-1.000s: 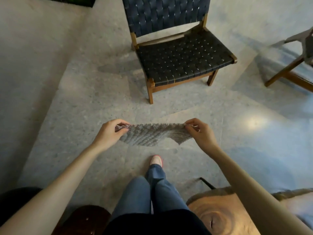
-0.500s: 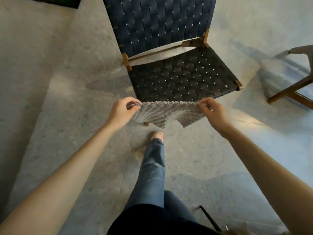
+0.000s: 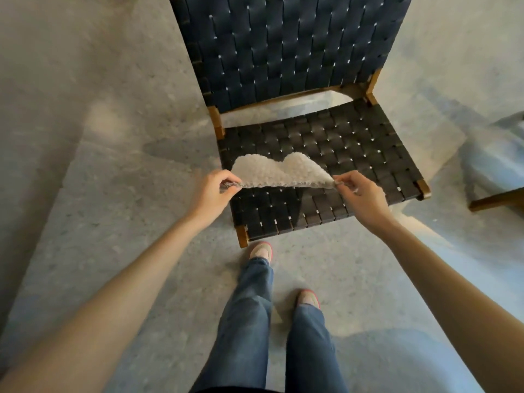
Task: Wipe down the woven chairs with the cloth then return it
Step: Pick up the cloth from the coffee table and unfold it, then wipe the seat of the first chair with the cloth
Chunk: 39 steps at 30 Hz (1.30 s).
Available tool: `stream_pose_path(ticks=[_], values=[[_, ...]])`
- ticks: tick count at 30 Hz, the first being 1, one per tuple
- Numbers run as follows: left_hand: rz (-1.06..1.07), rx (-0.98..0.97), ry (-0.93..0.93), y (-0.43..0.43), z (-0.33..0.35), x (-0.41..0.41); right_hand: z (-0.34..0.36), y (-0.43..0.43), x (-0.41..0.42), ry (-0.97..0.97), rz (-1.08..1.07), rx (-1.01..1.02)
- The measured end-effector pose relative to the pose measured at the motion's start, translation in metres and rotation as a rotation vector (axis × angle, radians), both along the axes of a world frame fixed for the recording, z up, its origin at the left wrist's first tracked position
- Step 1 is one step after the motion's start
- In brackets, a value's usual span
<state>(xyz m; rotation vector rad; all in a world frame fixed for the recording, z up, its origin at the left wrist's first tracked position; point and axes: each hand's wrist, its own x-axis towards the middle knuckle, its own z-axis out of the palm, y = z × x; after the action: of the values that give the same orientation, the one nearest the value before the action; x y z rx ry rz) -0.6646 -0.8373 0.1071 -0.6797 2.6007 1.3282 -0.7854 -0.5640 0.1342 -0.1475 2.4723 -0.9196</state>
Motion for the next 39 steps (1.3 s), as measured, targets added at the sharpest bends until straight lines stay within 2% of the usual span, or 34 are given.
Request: stream_pose_path(ticks=[9, 13, 17, 22, 27, 32, 39], values=[[-0.065, -0.144, -0.207, 0.05, -0.076, 0.031, -0.09, 0.032, 0.021, -0.194, 0.165, 0.225], [-0.044, -0.149, -0.25, 0.082, -0.088, 0.054, -0.113, 0.057, 0.036, -0.211, 0.202, 0.181], [-0.029, -0.182, -0.197, 0.112, -0.092, 0.081, -0.125, 0.085, 0.048, -0.181, 0.293, 0.172], [0.052, -0.154, -0.116, 0.129, -0.106, 0.095, -0.136, 0.097, 0.048, -0.095, 0.344, 0.109], [0.148, -0.196, -0.009, 0.115, -0.132, 0.067, -0.165, 0.078, 0.031, 0.066, 0.308, 0.038], [0.132, -0.26, 0.113, 0.098, -0.18, 0.029, -0.22, 0.049, -0.001, 0.281, 0.266, 0.077], [0.09, -0.407, 0.176, 0.072, -0.257, -0.003, -0.303, 0.023, -0.023, 0.424, 0.245, 0.167]])
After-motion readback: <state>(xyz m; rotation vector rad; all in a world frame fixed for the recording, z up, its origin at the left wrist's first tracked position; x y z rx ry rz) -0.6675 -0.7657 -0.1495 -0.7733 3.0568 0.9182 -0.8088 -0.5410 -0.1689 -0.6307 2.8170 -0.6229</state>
